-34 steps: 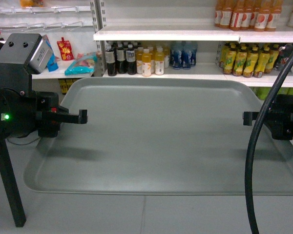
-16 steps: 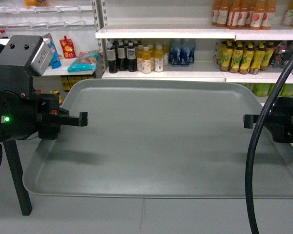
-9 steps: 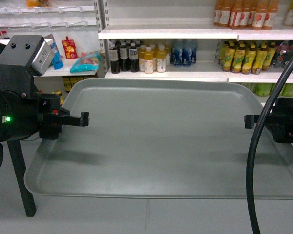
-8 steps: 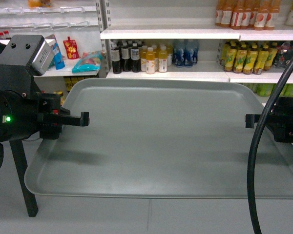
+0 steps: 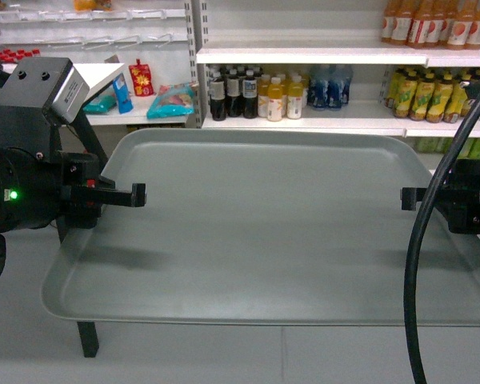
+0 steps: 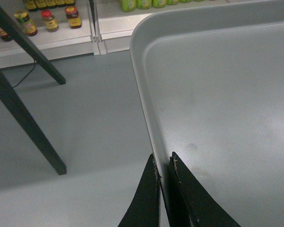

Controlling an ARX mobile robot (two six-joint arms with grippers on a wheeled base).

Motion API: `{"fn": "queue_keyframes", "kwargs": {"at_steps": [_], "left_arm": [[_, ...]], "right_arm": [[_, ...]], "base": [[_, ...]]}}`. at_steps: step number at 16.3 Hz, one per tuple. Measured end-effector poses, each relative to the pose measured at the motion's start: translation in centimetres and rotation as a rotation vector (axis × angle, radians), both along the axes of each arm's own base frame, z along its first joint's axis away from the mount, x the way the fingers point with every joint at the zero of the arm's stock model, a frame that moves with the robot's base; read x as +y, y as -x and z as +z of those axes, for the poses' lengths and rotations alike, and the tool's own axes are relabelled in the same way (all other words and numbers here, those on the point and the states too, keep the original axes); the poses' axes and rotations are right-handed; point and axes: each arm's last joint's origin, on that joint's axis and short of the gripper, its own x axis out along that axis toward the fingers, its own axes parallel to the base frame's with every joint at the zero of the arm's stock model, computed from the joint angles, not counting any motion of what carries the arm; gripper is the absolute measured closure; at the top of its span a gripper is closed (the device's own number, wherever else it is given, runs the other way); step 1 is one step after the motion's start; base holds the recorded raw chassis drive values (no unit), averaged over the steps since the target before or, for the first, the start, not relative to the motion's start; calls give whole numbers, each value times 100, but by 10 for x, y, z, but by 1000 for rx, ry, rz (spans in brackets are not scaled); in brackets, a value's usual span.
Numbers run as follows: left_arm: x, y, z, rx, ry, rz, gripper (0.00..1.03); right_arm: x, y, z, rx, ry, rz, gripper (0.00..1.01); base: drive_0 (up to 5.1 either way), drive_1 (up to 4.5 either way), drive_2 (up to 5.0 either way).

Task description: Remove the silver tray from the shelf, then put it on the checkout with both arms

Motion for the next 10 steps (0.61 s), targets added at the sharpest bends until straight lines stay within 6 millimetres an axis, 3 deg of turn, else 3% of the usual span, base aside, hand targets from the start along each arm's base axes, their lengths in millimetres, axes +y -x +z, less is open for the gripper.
{"fn": "queue_keyframes", "kwargs": {"at_steps": [9,10], "left_arm": [[1,0,0,-1,1,1,99],[1,0,0,-2,1,0,99]], "right_arm": [[0,0,0,-1,0,1,98],[0,0,0,-1,0,1,98]], "base": [[0,0,0],[-499,247,247]]}}
